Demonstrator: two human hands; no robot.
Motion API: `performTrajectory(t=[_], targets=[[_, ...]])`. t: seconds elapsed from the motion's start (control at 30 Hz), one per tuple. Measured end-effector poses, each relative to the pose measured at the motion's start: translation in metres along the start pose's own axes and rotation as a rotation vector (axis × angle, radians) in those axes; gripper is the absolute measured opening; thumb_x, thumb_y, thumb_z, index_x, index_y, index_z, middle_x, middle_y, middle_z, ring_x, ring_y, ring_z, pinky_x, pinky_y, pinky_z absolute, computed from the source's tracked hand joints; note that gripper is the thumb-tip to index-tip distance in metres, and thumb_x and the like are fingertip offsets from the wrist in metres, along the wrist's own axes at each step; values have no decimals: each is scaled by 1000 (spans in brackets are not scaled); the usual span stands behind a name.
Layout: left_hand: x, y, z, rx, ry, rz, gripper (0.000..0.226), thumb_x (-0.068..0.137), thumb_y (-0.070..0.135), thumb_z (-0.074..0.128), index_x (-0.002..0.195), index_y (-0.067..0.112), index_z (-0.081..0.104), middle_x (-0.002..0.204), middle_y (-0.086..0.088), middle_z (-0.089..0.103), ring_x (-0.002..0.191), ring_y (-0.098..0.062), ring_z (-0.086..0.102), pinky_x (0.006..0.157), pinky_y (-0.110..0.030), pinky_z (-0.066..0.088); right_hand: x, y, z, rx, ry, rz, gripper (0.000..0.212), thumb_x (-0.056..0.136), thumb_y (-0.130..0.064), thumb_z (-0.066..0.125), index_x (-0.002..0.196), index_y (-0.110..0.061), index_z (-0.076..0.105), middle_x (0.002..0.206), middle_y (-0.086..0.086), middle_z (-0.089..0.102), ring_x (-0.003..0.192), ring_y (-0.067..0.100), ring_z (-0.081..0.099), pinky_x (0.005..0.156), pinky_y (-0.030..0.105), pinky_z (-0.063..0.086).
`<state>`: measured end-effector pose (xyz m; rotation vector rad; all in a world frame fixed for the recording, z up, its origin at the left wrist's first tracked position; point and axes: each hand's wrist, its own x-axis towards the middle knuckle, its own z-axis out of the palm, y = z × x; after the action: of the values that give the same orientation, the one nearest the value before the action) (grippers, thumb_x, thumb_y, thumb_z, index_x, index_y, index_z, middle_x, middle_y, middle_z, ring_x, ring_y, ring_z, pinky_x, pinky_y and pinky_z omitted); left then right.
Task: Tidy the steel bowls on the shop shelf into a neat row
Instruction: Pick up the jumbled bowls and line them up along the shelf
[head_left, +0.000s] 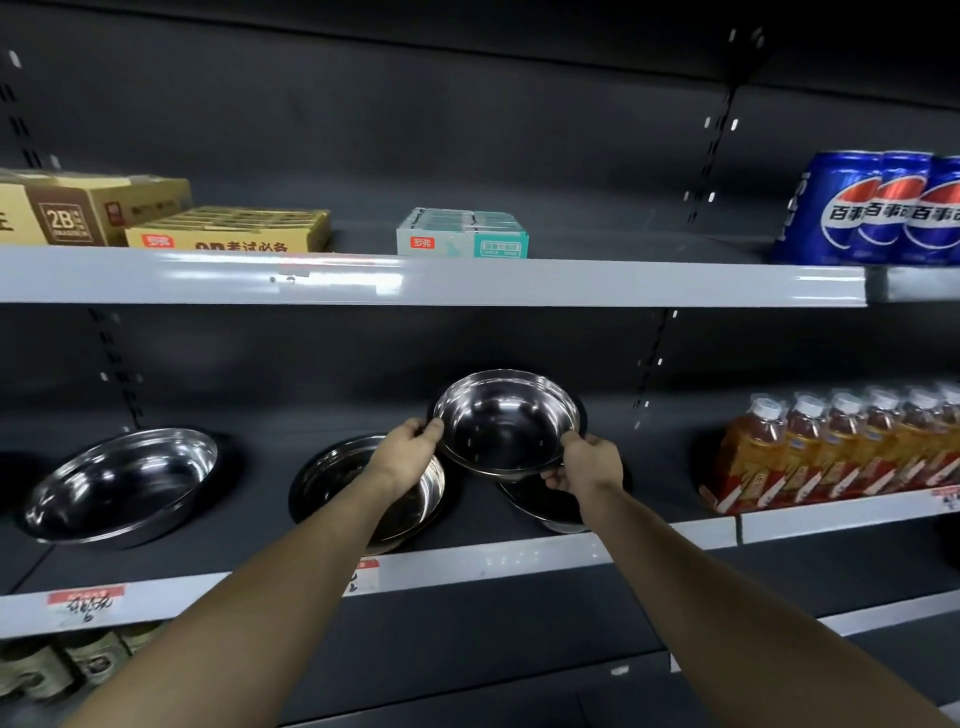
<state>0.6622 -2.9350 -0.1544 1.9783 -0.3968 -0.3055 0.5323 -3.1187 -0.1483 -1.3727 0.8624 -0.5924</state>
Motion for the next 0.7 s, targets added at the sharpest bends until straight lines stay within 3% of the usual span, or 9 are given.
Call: performTrajectory(t=[0.13, 0.3, 0.37, 0.5, 0.63, 0.7], targets=[[3, -3, -20, 315, -8, 11, 56, 97, 58, 37, 139, 23, 51, 136, -3, 59, 126, -26, 53, 109, -38, 40, 5, -1, 2, 40, 24, 26, 17, 97, -14, 50, 86, -5, 60, 54, 13, 67, 41, 18, 63, 43, 25, 53], [4, -9, -22, 749, -14, 152, 58, 99, 55, 33, 146, 23, 42, 150, -6, 43, 137, -29, 40, 111, -41, 34, 12, 2, -9, 40, 66, 52, 16, 97, -15, 50, 88, -4, 59, 47, 10, 66, 38, 17, 64, 40, 24, 53], [3, -9, -16, 867, -46, 219, 57, 100, 53, 32, 147, 23, 41, 151, -5, 41, 138, -28, 38, 112, -42, 33, 14, 5, -17, 28, 99, 50, 14, 97, -14, 50, 97, -3, 59, 58, 14, 69, 39, 17, 65, 39, 23, 52], [1, -4, 1, 930, -88, 283, 57, 100, 52, 32, 148, 22, 40, 152, -5, 40, 138, -28, 36, 114, -42, 31, 18, 11, -36, 28, 175, 35, 25, 96, -9, 46, 121, -11, 48, 94, 25, 69, 40, 20, 67, 39, 23, 52], [-1, 3, 16, 933, -112, 306, 57, 100, 51, 33, 149, 23, 38, 153, -5, 40, 139, -29, 35, 115, -42, 29, 19, 18, -52, -35, 231, 46, 31, 94, -5, 41, 124, -7, 48, 82, 18, 67, 39, 21, 66, 37, 23, 51], [-3, 4, 22, 945, -120, 312, 56, 100, 50, 33, 148, 23, 39, 152, -5, 40, 139, -29, 36, 116, -43, 28, 20, 22, -57, -58, 222, 67, 32, 94, -2, 39, 124, -5, 49, 89, 20, 67, 40, 23, 67, 38, 24, 52]])
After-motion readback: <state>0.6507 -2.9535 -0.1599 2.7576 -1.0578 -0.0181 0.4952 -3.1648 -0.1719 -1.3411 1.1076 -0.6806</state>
